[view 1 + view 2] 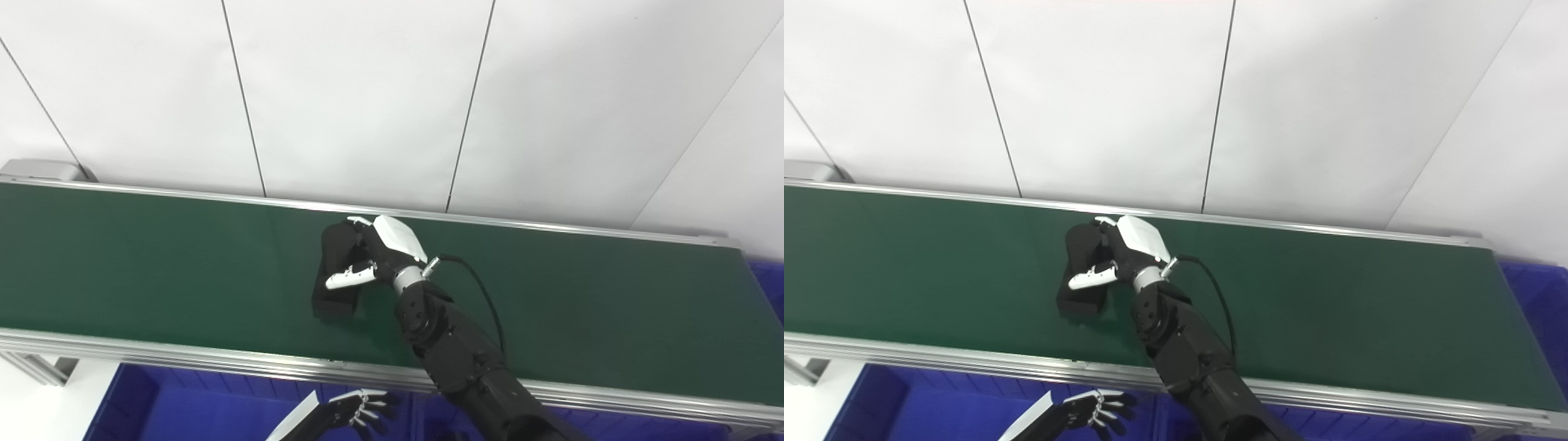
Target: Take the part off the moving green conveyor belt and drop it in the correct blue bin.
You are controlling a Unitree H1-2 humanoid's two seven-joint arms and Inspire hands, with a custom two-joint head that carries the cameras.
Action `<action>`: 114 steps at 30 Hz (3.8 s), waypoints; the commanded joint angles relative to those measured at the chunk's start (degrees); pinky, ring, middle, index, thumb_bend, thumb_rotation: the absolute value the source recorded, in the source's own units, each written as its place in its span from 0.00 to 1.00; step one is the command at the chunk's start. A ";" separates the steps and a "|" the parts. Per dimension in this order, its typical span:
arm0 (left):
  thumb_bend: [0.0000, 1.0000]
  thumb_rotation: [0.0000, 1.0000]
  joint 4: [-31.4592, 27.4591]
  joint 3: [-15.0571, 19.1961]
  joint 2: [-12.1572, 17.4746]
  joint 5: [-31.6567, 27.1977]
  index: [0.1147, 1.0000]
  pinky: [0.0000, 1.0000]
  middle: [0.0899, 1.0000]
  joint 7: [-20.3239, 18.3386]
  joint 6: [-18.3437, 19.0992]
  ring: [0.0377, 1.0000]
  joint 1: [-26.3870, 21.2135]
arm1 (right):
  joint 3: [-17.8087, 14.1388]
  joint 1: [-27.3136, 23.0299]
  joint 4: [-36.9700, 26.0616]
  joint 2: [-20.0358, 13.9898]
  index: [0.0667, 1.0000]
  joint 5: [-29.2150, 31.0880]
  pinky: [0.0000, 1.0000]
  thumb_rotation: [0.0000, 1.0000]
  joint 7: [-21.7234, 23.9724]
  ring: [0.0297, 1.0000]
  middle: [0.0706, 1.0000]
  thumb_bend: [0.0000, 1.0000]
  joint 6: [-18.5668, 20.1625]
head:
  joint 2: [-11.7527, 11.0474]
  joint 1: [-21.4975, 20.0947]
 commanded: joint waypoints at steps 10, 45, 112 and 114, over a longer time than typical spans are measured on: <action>0.99 0.32 -1.17 -0.04 1.45 -0.80 0.77 0.55 0.71 0.81 -1.94 0.64 -0.73 | 0.25 -0.98 -0.03 0.95 0.48 -1.73 0.35 0.00 -12.68 0.41 0.43 0.51 -7.56 | 0.30 -0.83; 0.97 0.22 -2.58 10.40 -1.97 -9.39 0.80 0.59 0.72 -13.39 -1.94 0.64 0.32 | -11.08 38.46 -64.68 -17.09 0.49 2.39 0.38 0.00 4.49 0.44 0.43 0.51 -0.24 | 9.69 -3.69; 0.96 0.22 -0.90 16.76 0.21 -8.52 0.86 0.68 0.82 -21.87 -1.91 0.76 0.79 | -15.45 61.50 -66.65 -28.48 0.96 7.82 0.72 0.56 13.39 0.86 0.93 0.80 -13.00 | 9.76 -4.55; 0.96 0.21 -0.61 16.98 -0.17 -8.83 0.86 0.68 0.82 -21.74 -1.92 0.77 0.88 | -14.94 61.64 -66.76 -28.53 0.97 8.76 0.72 0.57 13.98 0.86 0.93 0.81 -13.45 | 9.36 -4.15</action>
